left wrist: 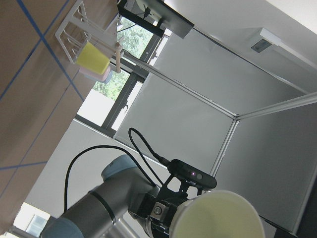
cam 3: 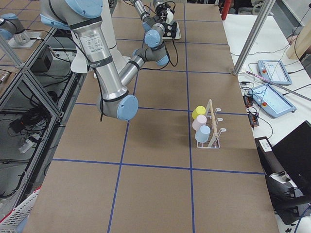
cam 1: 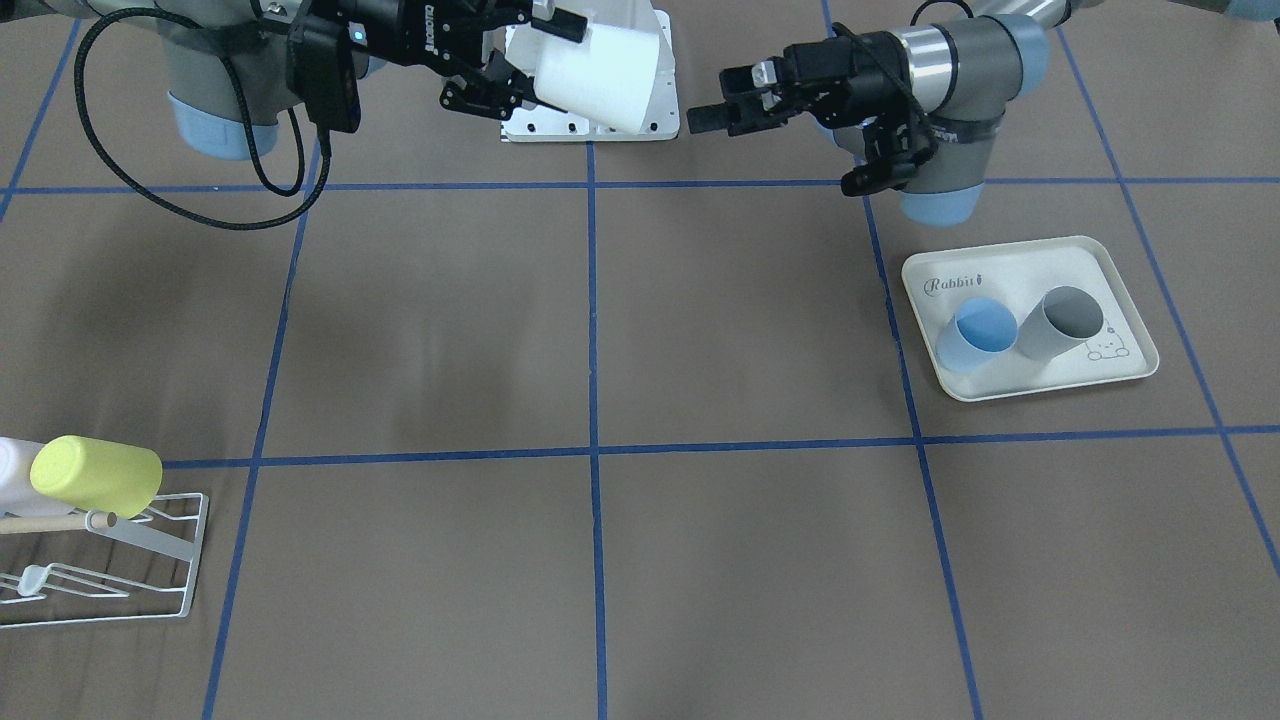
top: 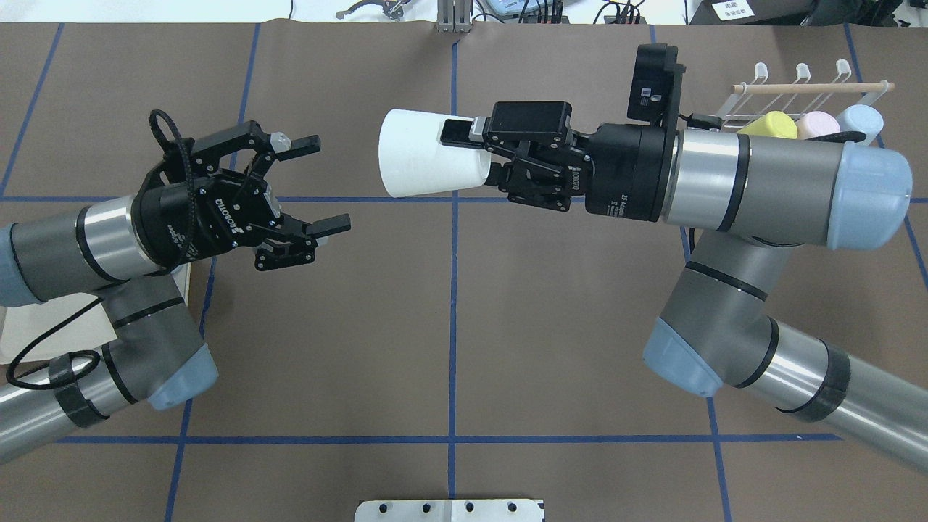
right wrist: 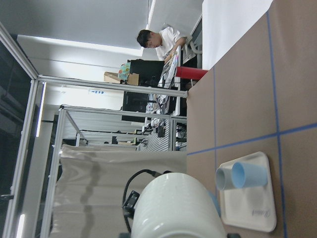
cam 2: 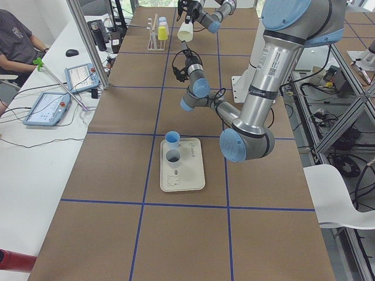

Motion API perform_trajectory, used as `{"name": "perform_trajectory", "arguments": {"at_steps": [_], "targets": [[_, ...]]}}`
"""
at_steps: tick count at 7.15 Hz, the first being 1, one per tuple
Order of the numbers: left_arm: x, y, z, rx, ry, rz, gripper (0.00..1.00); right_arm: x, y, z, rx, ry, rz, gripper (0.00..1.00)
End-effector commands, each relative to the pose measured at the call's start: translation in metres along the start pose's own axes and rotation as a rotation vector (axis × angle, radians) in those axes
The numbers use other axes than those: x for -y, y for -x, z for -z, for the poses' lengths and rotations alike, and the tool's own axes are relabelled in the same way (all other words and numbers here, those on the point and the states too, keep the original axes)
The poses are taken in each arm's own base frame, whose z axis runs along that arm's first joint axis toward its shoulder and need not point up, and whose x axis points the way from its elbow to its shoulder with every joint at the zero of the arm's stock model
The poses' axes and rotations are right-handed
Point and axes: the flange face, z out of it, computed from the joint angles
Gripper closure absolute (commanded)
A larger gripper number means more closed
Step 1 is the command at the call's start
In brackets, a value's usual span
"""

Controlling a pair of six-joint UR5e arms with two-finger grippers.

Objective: Transfer IKEA cup to right arm and place on rack

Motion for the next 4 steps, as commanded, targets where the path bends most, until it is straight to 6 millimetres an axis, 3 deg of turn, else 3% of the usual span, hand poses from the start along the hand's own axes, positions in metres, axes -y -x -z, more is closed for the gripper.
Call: {"name": "perform_trajectory", "arguments": {"at_steps": [1,4], "targets": [[0.077,-0.052,0.049,0.221,-0.111,-0.110,0.00,0.063,-0.017,0.002,-0.262,-0.115,0.199,0.65],[0.142,-0.112,0.101,0.693,-0.141,-0.476,0.00,0.133,-0.038,0.021,-0.631,-0.169,0.375,0.65]]}}
